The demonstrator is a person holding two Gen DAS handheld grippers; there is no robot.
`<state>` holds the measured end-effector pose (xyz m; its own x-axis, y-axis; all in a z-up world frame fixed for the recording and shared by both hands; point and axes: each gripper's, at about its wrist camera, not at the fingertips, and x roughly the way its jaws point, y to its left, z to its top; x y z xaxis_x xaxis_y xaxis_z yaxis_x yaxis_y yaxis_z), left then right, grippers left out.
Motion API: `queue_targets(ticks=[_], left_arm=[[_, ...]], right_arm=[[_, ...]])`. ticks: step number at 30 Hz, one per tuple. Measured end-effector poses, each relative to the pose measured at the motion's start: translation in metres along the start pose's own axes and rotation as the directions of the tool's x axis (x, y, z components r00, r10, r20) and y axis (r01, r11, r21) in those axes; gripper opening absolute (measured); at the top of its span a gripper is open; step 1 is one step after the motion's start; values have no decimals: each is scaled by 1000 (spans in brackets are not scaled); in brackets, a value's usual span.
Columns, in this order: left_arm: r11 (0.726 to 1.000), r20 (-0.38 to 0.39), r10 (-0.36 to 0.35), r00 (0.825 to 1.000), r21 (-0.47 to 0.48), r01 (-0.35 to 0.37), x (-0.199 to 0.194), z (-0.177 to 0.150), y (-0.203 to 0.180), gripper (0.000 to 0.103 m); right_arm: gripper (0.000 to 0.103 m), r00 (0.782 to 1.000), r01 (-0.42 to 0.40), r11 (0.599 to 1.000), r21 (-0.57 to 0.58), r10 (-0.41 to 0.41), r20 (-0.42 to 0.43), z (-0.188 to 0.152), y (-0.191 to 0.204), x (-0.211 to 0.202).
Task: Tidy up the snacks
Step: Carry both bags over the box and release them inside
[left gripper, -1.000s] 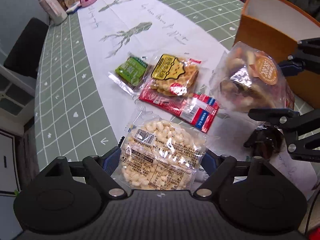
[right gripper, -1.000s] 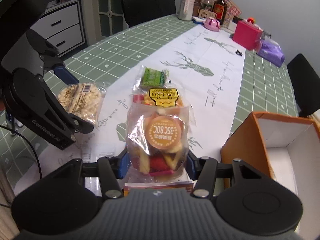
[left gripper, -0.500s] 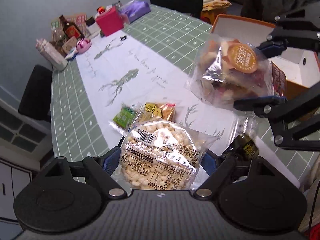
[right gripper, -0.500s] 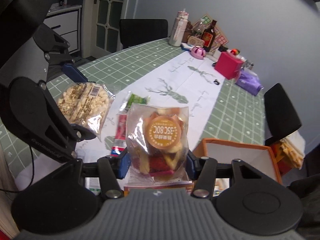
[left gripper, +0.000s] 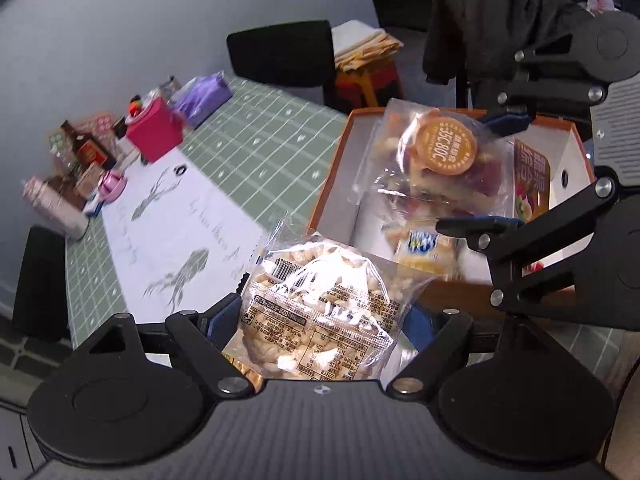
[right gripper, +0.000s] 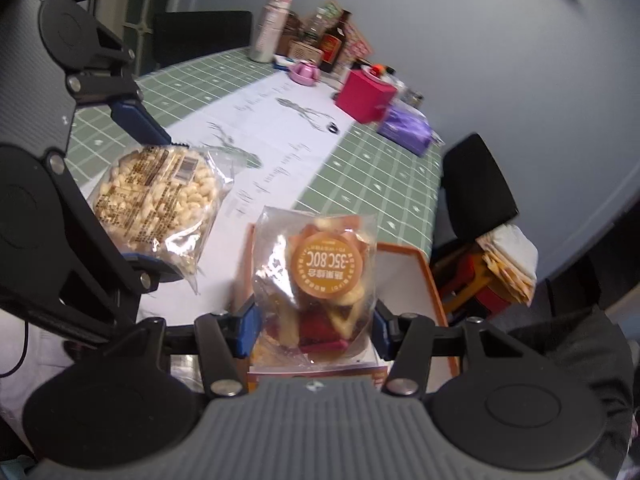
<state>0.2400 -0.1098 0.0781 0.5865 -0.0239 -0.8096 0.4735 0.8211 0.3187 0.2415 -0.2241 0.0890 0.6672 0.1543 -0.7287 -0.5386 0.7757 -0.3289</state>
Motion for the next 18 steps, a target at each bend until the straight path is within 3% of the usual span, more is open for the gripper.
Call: queue_targets(ticks=[5,10,18], left_arm=[[999,39,-40,998,-21,41,21,22,-12,96],[996,40,-86,996,2,86,49,37,-26,96],[993,10,-66,998,100,65,88,43,-52,96]], right_arm=[[53,997,34,996,82,-28,-73,-27,-39,21],[53,989,17,989,147,5,-149,-59,-60,45],[53,973,-32,996,88,51,-226,-77,-53,82]])
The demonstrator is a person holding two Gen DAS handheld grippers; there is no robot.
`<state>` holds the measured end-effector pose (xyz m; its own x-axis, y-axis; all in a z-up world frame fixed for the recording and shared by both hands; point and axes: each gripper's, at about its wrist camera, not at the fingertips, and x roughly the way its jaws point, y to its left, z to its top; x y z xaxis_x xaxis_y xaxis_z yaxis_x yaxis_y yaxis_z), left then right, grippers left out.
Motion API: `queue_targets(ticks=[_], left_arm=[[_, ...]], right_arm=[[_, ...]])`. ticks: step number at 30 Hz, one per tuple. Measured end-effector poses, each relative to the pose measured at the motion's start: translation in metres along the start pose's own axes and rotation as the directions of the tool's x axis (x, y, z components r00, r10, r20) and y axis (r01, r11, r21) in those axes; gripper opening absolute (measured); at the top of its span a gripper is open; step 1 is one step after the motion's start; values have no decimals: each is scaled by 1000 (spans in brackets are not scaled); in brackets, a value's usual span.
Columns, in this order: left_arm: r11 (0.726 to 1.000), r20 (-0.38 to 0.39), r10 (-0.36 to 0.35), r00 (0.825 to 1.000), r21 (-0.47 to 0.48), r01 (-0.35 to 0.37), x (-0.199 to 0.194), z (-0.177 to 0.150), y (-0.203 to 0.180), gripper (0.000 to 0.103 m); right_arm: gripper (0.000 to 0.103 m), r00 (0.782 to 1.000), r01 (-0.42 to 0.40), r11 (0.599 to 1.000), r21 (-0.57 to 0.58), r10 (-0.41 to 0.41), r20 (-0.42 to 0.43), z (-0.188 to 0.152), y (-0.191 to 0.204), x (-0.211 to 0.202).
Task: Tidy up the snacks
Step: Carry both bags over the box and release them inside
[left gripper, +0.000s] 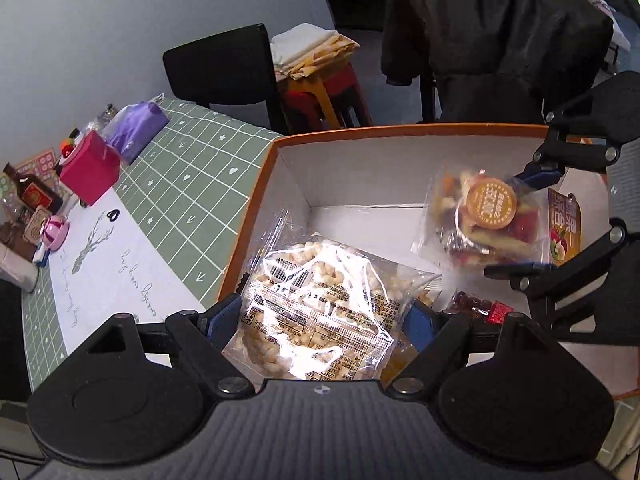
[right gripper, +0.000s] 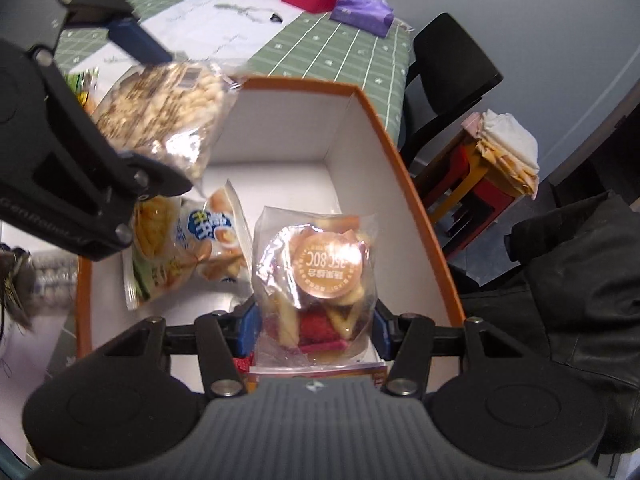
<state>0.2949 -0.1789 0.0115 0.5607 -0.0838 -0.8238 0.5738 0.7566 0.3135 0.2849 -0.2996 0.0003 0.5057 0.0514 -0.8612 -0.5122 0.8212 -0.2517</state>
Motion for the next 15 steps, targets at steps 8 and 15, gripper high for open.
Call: queue_targets(ticks=[8,15], left_arm=[[997,-78,58,995,62,-54,36,1,-10,95],[994,-120,65,991,89,-55,45,-3,-13,95]], right_arm=[[53,998,-12,999,-35,10,-60,-7,9,24],[53,995,-38,998,-57,33,-94,-10,15,31]])
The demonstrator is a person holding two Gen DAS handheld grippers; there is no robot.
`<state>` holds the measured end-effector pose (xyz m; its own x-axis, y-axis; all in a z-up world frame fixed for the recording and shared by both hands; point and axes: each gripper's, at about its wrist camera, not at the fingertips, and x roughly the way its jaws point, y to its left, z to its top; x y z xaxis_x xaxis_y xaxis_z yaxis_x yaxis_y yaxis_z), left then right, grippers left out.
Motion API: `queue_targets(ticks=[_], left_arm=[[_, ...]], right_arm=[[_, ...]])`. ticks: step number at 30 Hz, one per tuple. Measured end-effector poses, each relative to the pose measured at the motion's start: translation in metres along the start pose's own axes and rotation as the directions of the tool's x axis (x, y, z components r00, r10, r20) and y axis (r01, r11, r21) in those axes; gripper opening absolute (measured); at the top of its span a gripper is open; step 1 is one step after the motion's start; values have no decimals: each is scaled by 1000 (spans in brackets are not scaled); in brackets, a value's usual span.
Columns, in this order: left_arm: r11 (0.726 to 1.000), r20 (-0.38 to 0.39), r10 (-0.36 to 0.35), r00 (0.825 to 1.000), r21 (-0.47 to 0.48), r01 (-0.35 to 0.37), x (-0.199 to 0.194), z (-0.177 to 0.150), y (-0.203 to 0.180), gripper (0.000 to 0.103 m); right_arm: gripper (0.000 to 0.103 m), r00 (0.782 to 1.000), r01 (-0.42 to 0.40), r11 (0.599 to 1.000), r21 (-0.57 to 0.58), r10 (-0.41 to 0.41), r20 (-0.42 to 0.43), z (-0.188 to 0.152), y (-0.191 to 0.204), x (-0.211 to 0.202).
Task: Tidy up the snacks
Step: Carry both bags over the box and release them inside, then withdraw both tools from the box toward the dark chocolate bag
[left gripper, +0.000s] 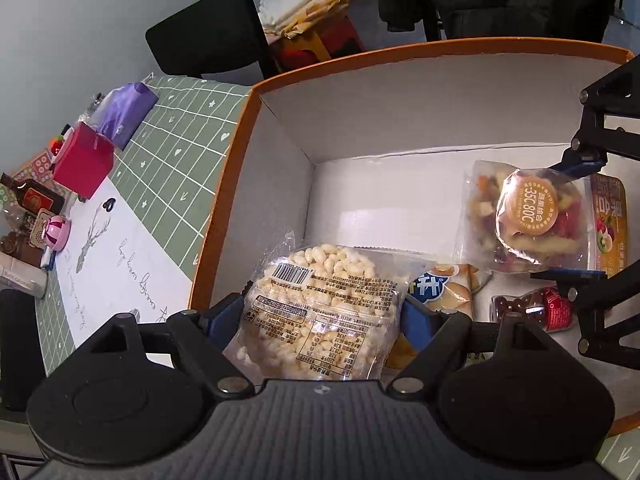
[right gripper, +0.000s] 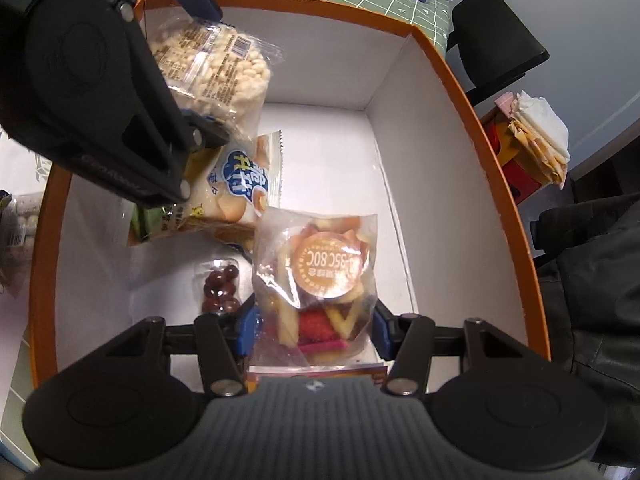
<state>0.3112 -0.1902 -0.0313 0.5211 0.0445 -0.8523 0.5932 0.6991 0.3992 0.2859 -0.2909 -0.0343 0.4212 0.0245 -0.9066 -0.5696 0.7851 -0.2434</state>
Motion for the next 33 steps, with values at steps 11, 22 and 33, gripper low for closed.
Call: queue_targets(ticks=[11,22,33], left_arm=[[999,37,-13,999,-38,15,-7,-5,5,99],[987,100,-42,994,-150,56,-51,-22,24,99],[947,149,-62,987,-303,105,-115,-79,50,98]], right_arm=[[68,999,-34,999,32,35,-26,9,-5,3],[77,995,67,996,54,-71,74,22,0,-37],[77,950,58,996,64,-75,303,16,61,-107]])
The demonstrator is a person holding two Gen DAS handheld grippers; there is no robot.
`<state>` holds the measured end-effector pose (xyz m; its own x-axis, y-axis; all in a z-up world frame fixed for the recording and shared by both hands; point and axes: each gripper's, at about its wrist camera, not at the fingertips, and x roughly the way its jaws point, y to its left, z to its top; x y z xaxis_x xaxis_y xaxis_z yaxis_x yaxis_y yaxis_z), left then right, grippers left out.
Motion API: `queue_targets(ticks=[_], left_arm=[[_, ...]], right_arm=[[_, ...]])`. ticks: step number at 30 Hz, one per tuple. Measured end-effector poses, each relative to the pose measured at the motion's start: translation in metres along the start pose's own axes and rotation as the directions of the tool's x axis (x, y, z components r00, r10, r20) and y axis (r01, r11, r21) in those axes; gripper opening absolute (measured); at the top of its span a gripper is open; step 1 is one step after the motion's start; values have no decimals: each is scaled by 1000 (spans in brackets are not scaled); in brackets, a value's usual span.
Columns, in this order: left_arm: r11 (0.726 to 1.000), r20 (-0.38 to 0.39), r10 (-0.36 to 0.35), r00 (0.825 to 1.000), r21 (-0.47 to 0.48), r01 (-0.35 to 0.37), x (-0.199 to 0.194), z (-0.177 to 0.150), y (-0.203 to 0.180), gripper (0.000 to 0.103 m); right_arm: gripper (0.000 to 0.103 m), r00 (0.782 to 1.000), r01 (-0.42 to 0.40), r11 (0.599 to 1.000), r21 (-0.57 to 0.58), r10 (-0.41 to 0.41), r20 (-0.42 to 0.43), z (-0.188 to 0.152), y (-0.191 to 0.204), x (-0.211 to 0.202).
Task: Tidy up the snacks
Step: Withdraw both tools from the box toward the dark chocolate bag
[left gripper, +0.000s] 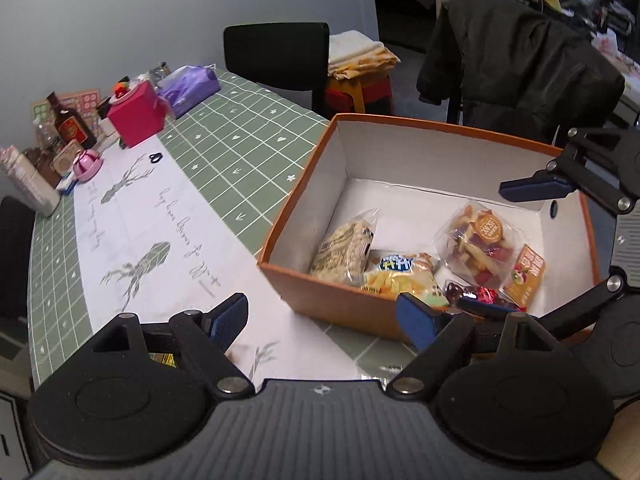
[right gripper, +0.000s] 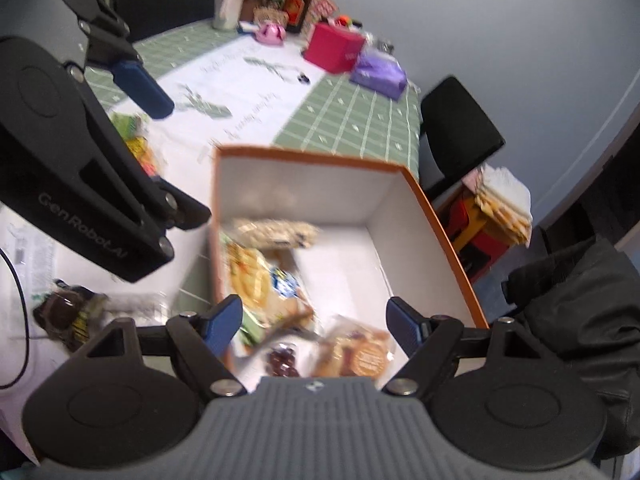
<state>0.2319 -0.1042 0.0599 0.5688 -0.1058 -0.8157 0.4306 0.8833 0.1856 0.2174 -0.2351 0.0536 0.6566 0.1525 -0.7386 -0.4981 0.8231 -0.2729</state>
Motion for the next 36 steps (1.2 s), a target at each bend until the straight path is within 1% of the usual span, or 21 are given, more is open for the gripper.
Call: queue_targets(ticks=[4,8,11,14,16,21,23,25,27,29,31,32,35,36], left_arm=[[999,25,-3,1000,-45,4,-26,-25,10,98],[992,55,-30,998,-121,37,-48,-55,20,98],[980,80,-10,997,-195,25,-61,-79,28,98],[958,77,-3,997,-285,25,-67,-105,36,98],[939,71,-9,997,-343,33,-68,-123,42,98],[896,39,36,999,-444,-15,-56,-165,44,98],[879,19,53,998,-476,-38,-46,-176,45,98],[868,2,78,997,-492,-67,-38,-189,43,98],[854,-6,77,997,-516,-70,-29,-199,44,98],[830,-14,57,998,-555,-55,-20,-209,47,98],[811,5,34,999,-585,-25,-15,-220,48,95],[807,17,18,1000,-590,-5,-12,-225,48,94],[811,20,-11,1000,-585,20,-6,-232,47,92],[815,13,-12,1000,-580,17,-3,-234,46,90]], right_arm=[[77,996,-54,998,11,53,71,-2,24,-22],[77,984,-109,994,7,107,139,-12,55,-37],[77,973,-165,986,31,158,171,-23,77,-39],[77,962,-219,973,78,201,185,-34,95,-35],[77,960,-226,968,105,203,195,-41,107,-32],[77,965,-208,963,170,173,199,-56,122,-25],[77,966,-209,955,211,168,195,-63,124,-19],[77,970,-203,947,249,160,184,-69,125,-10],[76,974,-198,938,283,157,161,-77,126,1],[71,981,-180,934,308,147,127,-82,127,13],[59,985,-165,933,320,141,96,-86,128,23],[56,986,-162,932,324,141,88,-88,128,27],[41,986,-163,930,330,148,72,-92,129,34],[31,986,-169,929,330,155,67,-93,130,37]])
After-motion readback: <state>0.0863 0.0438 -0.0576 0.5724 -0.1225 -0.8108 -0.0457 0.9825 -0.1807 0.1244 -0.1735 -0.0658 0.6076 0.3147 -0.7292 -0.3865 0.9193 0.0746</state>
